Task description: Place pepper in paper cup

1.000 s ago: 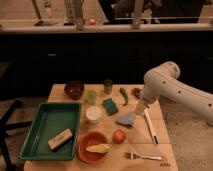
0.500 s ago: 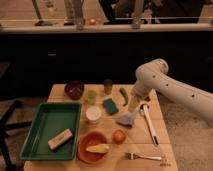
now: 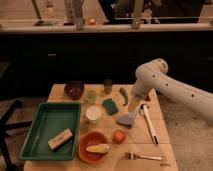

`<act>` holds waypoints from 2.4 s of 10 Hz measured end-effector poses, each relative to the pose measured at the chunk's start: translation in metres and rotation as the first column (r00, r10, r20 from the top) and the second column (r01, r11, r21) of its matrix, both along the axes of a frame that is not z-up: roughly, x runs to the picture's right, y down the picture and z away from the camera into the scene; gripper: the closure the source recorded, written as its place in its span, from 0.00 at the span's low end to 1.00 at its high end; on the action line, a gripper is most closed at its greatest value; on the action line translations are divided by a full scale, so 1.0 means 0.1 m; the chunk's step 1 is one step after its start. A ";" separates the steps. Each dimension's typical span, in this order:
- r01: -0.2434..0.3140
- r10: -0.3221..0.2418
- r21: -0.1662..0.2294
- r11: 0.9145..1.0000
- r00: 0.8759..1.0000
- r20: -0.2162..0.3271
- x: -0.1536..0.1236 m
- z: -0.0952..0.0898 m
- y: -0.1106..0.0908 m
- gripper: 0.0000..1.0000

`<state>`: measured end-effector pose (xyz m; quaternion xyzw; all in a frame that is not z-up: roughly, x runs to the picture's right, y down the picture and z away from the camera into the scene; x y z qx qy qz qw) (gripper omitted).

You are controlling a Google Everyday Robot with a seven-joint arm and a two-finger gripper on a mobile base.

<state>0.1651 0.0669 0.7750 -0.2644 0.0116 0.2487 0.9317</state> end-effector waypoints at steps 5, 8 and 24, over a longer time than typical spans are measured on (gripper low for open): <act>-0.215 0.212 -0.012 0.976 0.967 -0.143 -0.05 0.31 0.13 0.20; -0.251 0.246 -0.013 0.968 0.955 -0.165 -0.13 0.50 0.15 0.20; -0.467 0.451 0.027 0.884 0.837 -0.310 -0.01 1.50 0.15 0.20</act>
